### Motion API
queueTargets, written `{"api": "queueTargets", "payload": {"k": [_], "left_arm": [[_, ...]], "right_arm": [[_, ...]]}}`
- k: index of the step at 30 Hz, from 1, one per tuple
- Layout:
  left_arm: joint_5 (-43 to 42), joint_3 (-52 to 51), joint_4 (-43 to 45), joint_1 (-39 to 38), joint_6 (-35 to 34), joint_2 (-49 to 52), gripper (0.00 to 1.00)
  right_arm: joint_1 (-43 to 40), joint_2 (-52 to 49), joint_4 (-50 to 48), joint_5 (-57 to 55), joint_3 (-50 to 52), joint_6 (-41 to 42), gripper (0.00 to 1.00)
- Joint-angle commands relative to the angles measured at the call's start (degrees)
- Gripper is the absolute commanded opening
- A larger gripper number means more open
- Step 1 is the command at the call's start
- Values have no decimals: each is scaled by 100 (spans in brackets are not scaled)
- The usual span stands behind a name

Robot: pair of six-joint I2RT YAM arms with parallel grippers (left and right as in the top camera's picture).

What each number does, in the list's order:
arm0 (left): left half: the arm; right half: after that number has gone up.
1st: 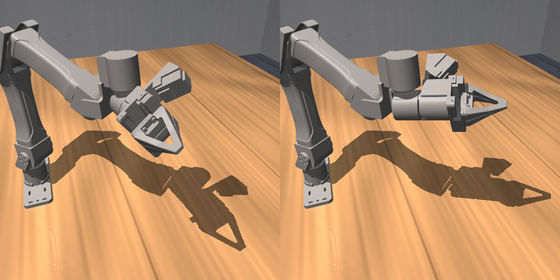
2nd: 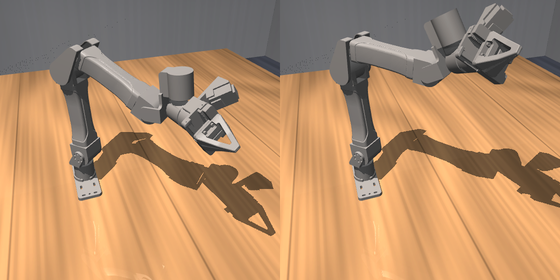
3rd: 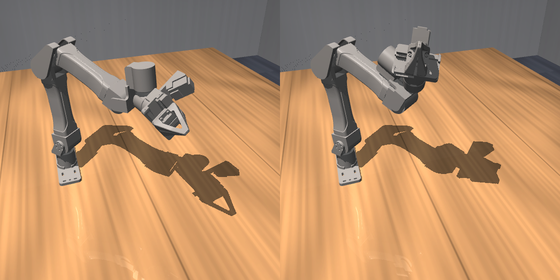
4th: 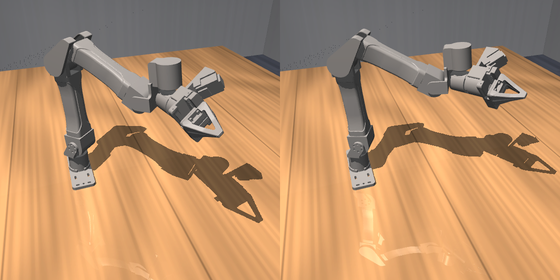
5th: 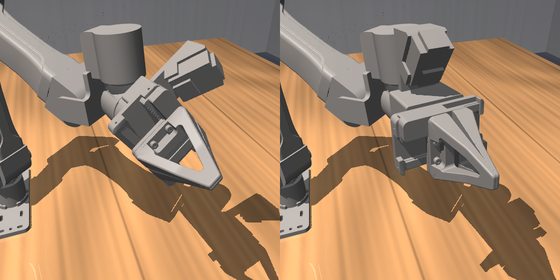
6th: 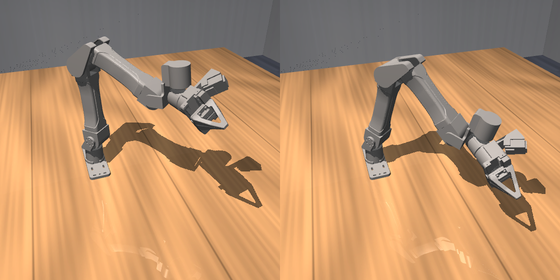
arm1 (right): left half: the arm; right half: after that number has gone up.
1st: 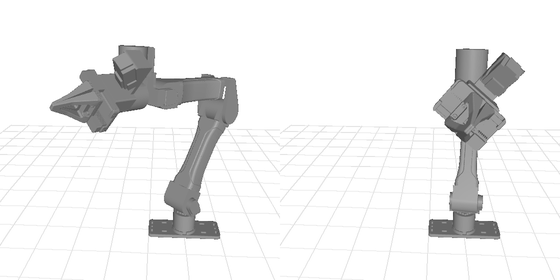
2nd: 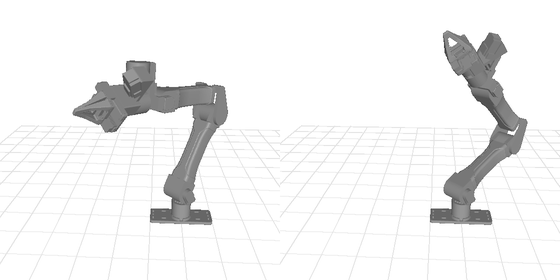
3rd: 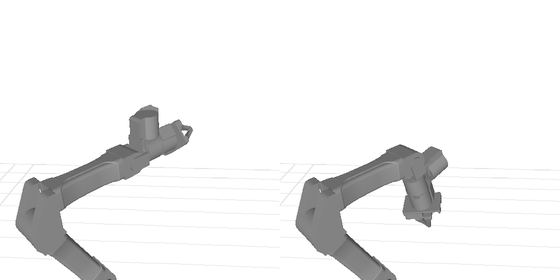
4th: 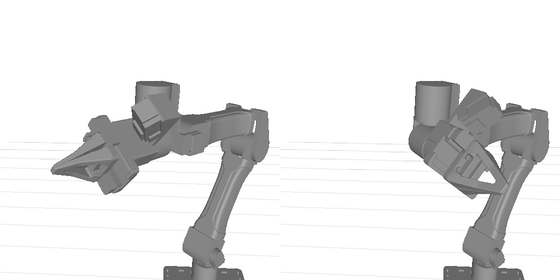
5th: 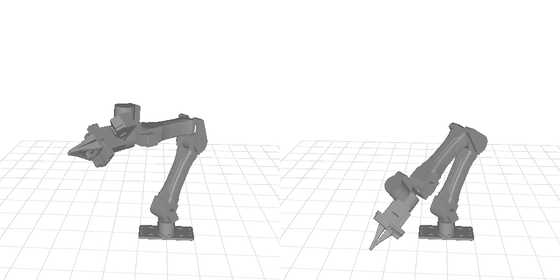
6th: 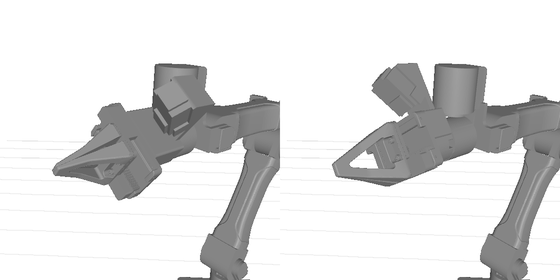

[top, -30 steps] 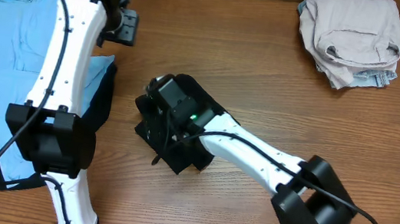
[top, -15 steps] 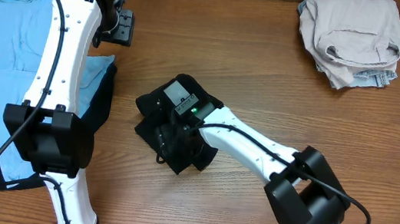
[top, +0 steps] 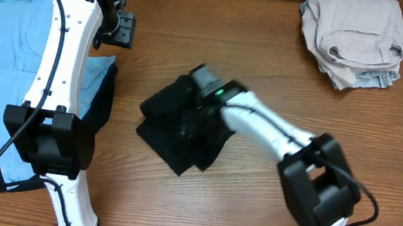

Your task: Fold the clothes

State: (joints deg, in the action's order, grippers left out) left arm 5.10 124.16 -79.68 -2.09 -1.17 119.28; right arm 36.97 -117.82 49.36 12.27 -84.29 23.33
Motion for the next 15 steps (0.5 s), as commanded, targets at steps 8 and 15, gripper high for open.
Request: {"api": "queueTargets", "payload": {"k": [8, 15], "left_arm": [[-70, 70, 61, 61, -11, 46, 61], [-70, 70, 81, 61, -11, 46, 61]], "right_arm": [[-1346, -85, -83, 142, -133, -896, 67], [-1290, -59, 286, 492, -280, -1537, 55]]}}
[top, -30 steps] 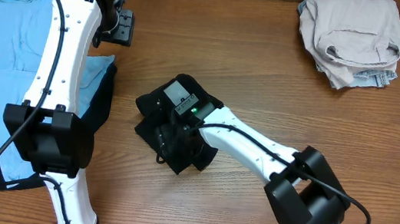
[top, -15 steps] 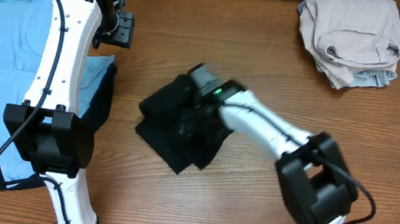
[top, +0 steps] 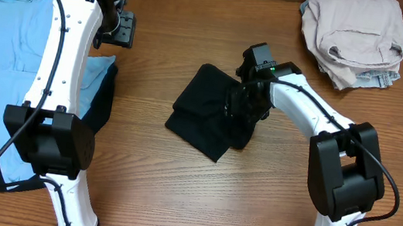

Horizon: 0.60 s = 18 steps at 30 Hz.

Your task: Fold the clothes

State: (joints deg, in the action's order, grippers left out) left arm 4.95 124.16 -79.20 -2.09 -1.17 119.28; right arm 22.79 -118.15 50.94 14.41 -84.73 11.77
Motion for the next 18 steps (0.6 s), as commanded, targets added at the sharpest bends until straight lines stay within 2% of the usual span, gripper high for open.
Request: {"api": "queueTargets", "payload": {"k": [1, 5, 12, 18], "left_arm": [[-52, 70, 33, 61, -11, 46, 61], [-55, 70, 39, 61, -11, 46, 61], [-59, 70, 35, 61, -13, 46, 61], [-57, 70, 15, 61, -11, 46, 61]], "right_arm": [[212, 7, 199, 310, -267, -503, 50], [778, 348, 243, -142, -280, -1095, 50], [1617, 216, 223, -1158, -234, -1829, 66], [1967, -42, 236, -1285, -186, -2122, 73]]}}
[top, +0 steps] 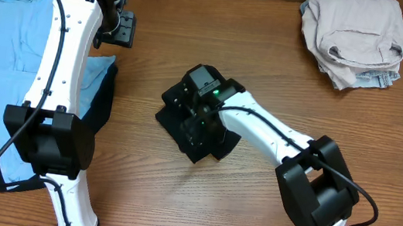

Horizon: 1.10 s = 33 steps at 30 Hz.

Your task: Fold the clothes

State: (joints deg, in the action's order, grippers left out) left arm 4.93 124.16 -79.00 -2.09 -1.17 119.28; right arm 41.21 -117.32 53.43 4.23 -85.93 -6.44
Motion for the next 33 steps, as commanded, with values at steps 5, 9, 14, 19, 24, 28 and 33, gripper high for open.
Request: {"api": "queueTargets", "payload": {"k": [5, 9, 14, 19, 24, 28, 33], "left_arm": [[-55, 70, -7, 61, -11, 46, 61], [-55, 70, -15, 61, -11, 50, 61], [-55, 70, -26, 61, -11, 92, 61], [-52, 68, -35, 61, -11, 153, 61], [-48, 68, -22, 63, -11, 153, 61], [-48, 68, -24, 63, -9, 153, 61], [-48, 68, -24, 63, -9, 153, 61]], "right_arm": [[256, -133, 7, -629, -114, -81, 77], [162, -131, 74, -667, -236, 205, 78], [164, -70, 649, -505, -741, 240, 78], [197, 109, 1123, -664, -1591, 240, 84], [258, 50, 1084, -826, -1683, 354, 85], [264, -155, 1034, -817, -1617, 660, 86], [404, -415, 896, -557, -1375, 802, 86]]}}
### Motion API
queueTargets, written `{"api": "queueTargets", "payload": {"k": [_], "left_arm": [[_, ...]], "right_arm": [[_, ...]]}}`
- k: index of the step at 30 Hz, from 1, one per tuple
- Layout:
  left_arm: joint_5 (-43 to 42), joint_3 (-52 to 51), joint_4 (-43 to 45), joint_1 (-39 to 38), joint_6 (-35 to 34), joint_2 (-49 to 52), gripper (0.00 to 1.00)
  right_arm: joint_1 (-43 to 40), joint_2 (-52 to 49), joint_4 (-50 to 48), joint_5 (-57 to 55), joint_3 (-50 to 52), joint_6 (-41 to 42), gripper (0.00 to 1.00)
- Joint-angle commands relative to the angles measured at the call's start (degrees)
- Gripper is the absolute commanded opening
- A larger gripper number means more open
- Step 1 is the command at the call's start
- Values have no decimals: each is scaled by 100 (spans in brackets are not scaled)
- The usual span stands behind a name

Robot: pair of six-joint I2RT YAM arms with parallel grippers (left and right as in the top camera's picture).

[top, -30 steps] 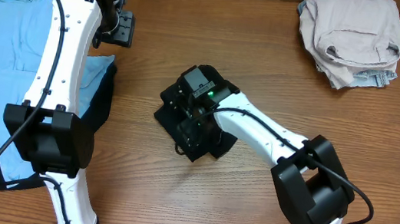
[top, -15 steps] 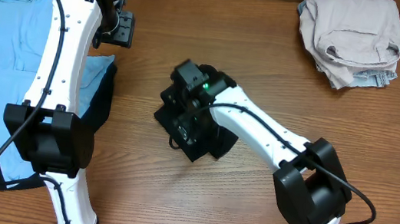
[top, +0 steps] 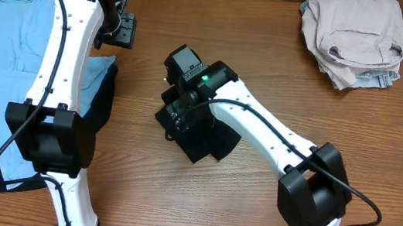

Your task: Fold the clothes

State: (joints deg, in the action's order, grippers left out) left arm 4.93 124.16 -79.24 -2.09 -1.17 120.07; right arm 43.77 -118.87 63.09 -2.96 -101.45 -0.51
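Observation:
A black garment (top: 202,136) lies folded into a compact bundle in the middle of the wooden table. My right gripper (top: 172,106) points down at the bundle's upper left edge, with its wrist over the cloth. Its fingers merge with the dark fabric, so whether they hold anything is unclear. My left gripper (top: 123,30) hangs open and empty over bare wood at the back left, well apart from the bundle.
A light blue shirt (top: 17,34) lies spread at the far left over another black garment, under my left arm. A crumpled beige pile (top: 354,36) sits at the back right corner.
My right gripper has shifted from the middle of the black bundle to its upper left edge. The bundle keeps nearly the same place and shape. The left arm has not moved.
The black garment first lay wider, with my right gripper on its middle. Then the gripper was farther right at the cloth's right side, with the cloth shifted right. Later the cloth was a smaller bundle under the gripper, which now stands at its upper left edge.

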Motion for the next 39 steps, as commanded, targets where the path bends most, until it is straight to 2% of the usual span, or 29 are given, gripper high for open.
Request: {"api": "queueTargets", "payload": {"k": [1, 5, 10, 18, 24, 29, 32, 39], "left_arm": [[-48, 68, 0, 63, -9, 74, 62], [-48, 68, -4, 63, -9, 74, 61], [-46, 68, -9, 63, -9, 74, 61], [-46, 68, -33, 63, -9, 74, 61], [-44, 68, -72, 63, 72, 74, 61], [-46, 68, -85, 63, 120, 74, 61], [-48, 68, -83, 63, 120, 74, 61], [-48, 68, -33, 63, 120, 74, 61]], "right_arm": [[240, -321, -146, 177, 267, 269, 86], [450, -693, -234, 155, 315, 621, 89], [448, -925, -179, 149, 313, 651, 90], [448, -925, -247, -90, 313, 654, 66], [398, -925, -549, -1119, 313, 243, 66], [129, -944, -560, -1335, 319, -103, 66], [-63, -944, -535, -1338, 323, -103, 61], [-428, -940, -634, -1593, 321, -448, 57]]}}
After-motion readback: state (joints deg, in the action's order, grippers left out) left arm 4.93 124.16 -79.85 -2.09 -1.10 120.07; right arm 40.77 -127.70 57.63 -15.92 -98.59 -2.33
